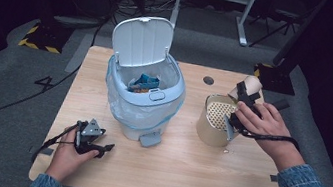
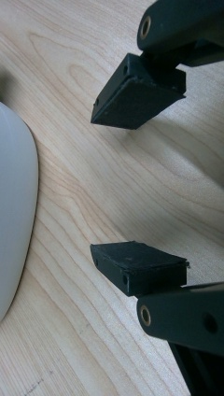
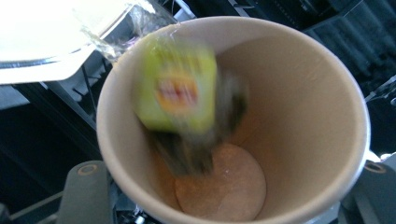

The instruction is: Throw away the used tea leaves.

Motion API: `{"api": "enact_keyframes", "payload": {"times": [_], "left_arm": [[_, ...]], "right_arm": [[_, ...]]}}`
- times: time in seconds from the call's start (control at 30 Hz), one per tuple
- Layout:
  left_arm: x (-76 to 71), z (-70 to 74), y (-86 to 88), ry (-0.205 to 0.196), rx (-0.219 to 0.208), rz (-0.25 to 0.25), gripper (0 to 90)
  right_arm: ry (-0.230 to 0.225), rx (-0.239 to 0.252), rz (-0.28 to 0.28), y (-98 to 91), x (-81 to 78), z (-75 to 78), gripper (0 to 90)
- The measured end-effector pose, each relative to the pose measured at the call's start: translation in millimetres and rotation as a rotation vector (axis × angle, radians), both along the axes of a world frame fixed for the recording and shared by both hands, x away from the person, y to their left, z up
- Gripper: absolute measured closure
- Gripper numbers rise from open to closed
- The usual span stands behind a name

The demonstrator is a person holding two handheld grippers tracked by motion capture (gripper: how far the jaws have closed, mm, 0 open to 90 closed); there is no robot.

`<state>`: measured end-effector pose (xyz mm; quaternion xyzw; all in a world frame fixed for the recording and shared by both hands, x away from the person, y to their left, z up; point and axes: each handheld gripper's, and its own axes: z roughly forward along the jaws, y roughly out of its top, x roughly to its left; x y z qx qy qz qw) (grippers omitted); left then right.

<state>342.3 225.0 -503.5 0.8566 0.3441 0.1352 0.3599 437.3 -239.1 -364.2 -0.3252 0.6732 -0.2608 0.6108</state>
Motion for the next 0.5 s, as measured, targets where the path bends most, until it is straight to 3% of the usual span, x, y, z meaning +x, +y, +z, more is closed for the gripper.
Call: {"api": "enact_keyframes", "payload": {"times": [0.13,0.17,0.27,0.43,0.5], "left_arm": [[-0.1,0.0,-0.1,0.000,-0.001,0.001,32.6],[-0.1,-0.1,-0.2,0.000,-0.001,0.001,32.6],[-0.1,-0.1,-0.2,0.000,-0.001,0.001,32.6],[-0.1,0.0,-0.1,0.000,-0.001,0.001,32.6],[-0.1,0.0,-0.1,0.000,-0.001,0.001,32.6]], "right_arm": [[-0.032,-0.046,0.012,0.1,-1.2,-0.7,32.1],[-0.062,-0.082,0.022,0.2,-2.3,-0.5,32.1],[-0.051,-0.069,0.022,0.0,-2.5,0.3,31.8],[-0.020,0.010,0.021,-1.3,-2.1,5.4,31.5],[0.022,0.108,0.014,-2.8,-1.5,9.7,31.2]]}}
